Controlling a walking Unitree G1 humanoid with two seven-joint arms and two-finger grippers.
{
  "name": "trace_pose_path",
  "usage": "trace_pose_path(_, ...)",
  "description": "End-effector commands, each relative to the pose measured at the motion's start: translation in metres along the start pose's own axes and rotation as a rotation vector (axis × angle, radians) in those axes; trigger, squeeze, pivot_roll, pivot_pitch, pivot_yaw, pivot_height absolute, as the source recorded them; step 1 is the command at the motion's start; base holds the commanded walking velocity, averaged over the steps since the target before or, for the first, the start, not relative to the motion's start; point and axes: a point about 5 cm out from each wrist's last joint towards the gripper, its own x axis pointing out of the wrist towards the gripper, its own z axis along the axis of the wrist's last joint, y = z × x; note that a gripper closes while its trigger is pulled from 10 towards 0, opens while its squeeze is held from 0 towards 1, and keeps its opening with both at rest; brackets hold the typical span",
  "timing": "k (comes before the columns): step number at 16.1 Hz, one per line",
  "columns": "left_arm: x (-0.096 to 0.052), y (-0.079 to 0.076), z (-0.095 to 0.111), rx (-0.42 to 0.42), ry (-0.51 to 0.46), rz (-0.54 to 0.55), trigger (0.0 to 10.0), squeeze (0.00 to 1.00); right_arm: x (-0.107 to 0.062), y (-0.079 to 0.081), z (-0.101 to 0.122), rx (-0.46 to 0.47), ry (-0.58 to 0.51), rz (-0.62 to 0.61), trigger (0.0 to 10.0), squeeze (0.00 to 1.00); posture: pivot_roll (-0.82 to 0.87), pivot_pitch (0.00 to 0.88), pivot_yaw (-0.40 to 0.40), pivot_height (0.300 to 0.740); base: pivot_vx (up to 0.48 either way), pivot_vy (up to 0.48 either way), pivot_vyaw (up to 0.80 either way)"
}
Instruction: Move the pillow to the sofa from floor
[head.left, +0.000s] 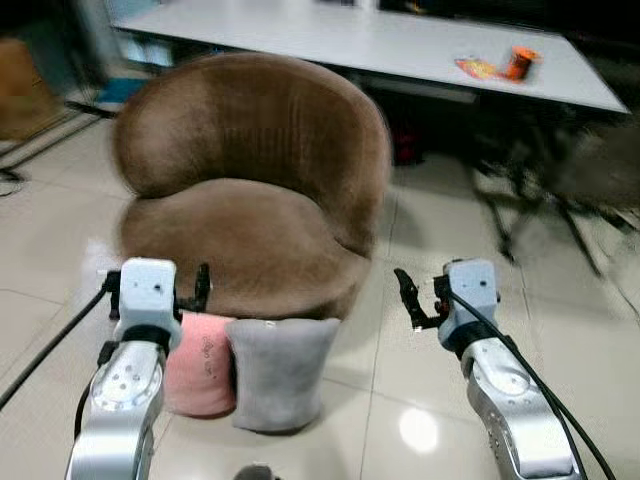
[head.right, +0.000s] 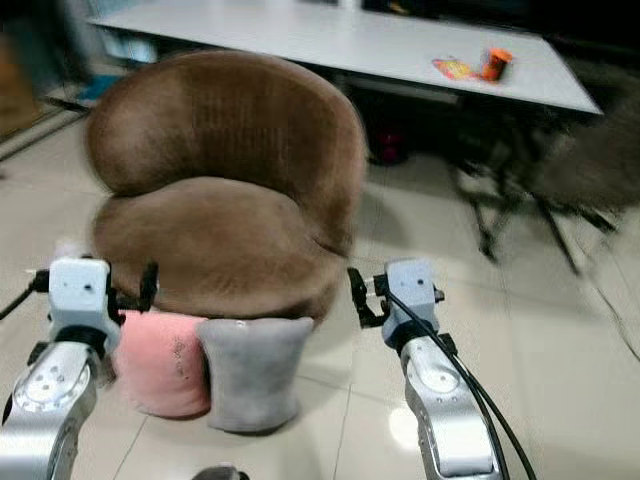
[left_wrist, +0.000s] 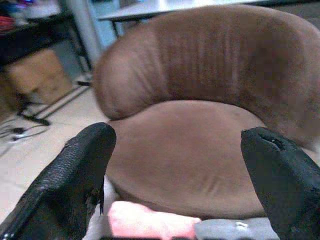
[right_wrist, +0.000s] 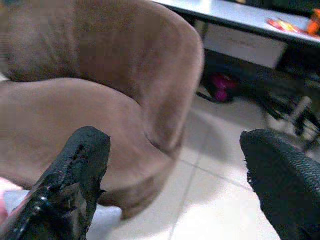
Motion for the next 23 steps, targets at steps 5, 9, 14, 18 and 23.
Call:
trace_pose_path(5,0.002,-0.007,0.000,-0.005,-0.008,-0.025,10.0,0.00,0.003,-0.017,-0.004,0.119,0.020,-0.188,10.0,0.00,-0.05,0.000,-0.036,0.740,0.000,0.000,0.32)
trace_pose_path(9,0.000,-0.016,-0.001,-0.031,-0.012,-0.043,10.0,0.00,-0.001,-0.027,-0.002,0.183,-0.040,-0.256,10.0,0.00,-0.07,0.000,-0.036,0.740,0.000,0.000,0.00)
trace_pose_path(14,-0.004,-0.015,-0.002,-0.064,-0.012,-0.054,10.0,0.00,-0.006,-0.016,0.004,0.179,-0.058,-0.126,10.0,0.00,-0.09,0.000,-0.037,0.740,0.000,0.000,0.00)
trace_pose_path(18,-0.006,-0.016,0.001,-0.044,-0.023,-0.072,10.0,0.00,-0.004,-0.013,0.006,0.052,-0.072,-0.142,10.0,0.00,-0.07,0.000,-0.037,0.740,0.000,0.000,0.80)
trace_pose_path(23,-0.005,-0.013,0.004,-0.033,-0.032,-0.068,10.0,0.00,0.000,-0.013,0.013,0.147,-0.103,-0.106,10.0,0.00,-0.07,0.000,-0.041,0.740,0.000,0.000,0.16)
